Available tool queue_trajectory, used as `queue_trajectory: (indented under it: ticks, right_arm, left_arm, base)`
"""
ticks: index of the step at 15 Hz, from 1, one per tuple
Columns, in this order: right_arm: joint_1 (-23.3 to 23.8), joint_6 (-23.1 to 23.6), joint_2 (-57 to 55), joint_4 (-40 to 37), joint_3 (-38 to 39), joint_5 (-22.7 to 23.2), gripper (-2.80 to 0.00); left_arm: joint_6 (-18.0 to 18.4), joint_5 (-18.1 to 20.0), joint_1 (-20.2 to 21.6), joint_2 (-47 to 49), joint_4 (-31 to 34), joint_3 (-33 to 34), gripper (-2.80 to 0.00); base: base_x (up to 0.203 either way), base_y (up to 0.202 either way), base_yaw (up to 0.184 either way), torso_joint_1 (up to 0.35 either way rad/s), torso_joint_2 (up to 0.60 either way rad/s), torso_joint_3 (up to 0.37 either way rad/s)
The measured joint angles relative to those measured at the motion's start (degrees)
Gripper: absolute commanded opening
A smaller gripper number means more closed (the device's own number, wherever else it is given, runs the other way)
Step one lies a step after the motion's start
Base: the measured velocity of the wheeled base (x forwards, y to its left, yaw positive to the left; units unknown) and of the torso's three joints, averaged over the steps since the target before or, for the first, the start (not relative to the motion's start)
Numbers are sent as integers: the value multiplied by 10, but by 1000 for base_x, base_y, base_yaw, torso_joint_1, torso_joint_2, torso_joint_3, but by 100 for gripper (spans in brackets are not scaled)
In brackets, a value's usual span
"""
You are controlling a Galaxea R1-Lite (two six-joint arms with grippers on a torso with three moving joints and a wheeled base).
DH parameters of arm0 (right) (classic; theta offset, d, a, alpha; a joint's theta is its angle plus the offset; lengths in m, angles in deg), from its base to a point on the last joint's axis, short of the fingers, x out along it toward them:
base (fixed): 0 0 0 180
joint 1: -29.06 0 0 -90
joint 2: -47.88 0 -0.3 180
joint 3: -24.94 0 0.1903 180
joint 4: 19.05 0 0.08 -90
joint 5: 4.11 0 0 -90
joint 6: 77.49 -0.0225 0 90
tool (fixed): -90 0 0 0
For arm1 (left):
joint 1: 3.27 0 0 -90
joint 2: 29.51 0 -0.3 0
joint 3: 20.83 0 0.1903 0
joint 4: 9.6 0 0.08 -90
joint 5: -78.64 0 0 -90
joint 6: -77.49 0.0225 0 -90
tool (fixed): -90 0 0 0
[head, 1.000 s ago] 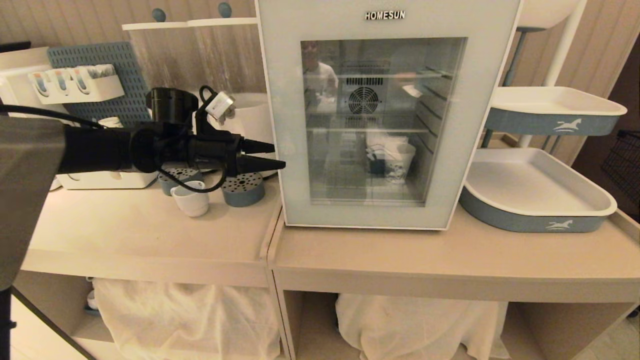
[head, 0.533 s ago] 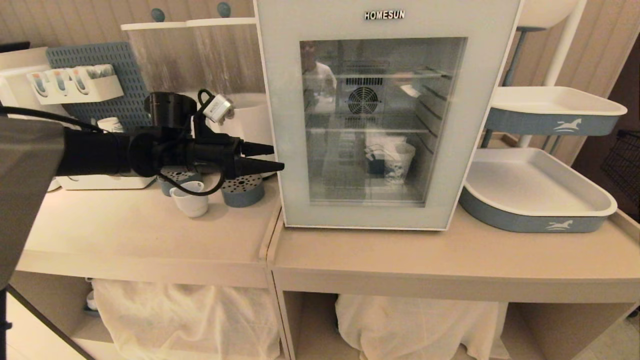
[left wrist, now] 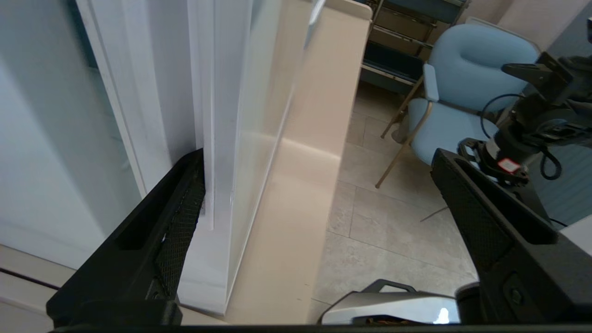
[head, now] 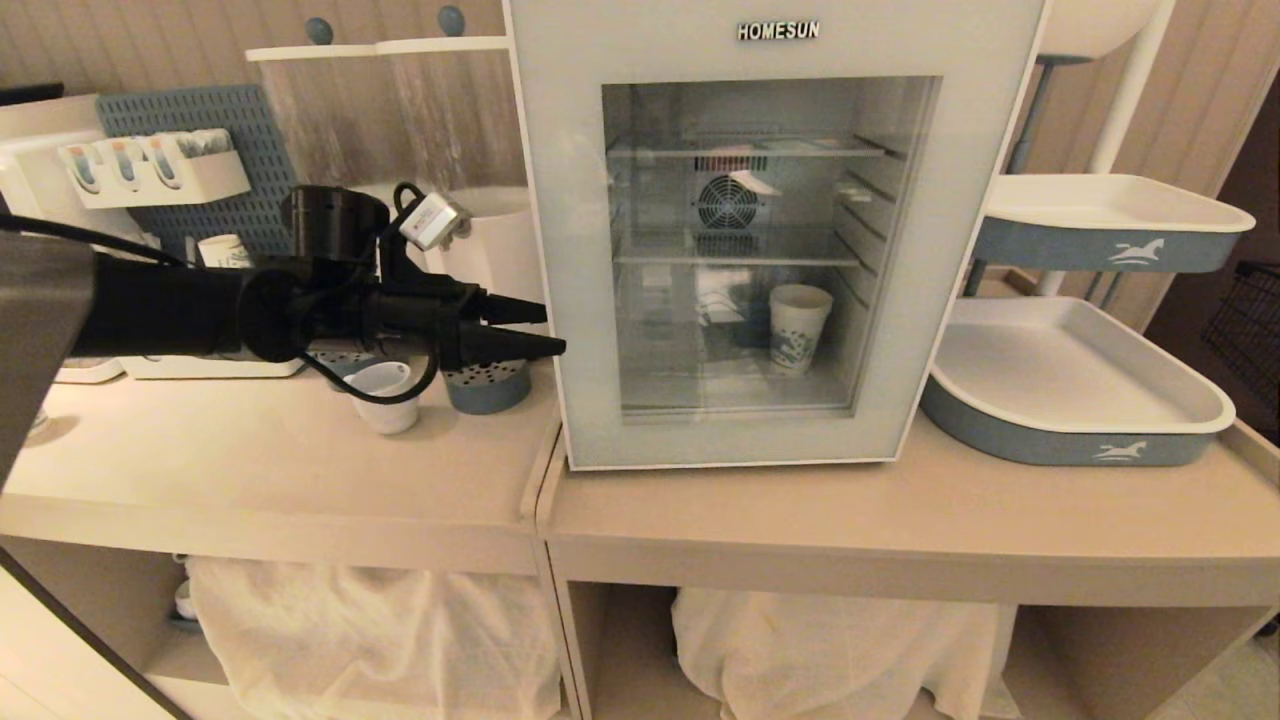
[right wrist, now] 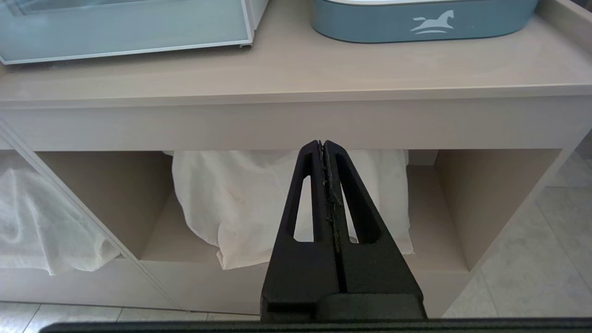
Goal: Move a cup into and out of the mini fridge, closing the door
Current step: Open the freezer door
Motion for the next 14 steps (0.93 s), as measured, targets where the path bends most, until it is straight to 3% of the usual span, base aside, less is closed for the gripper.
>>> queue_trajectory:
  ticks: [11, 14]
  right_arm:
    - [0, 0, 0, 0, 0, 0, -280]
    - [0, 0, 0, 0, 0, 0, -280]
  left_arm:
    - [1, -8, -34, -97, -7, 109, 0]
    - [1, -30, -53, -127, -7, 140, 0]
  base:
    - [0, 0, 0, 0, 0, 0]
    - [0, 0, 0, 0, 0, 0]
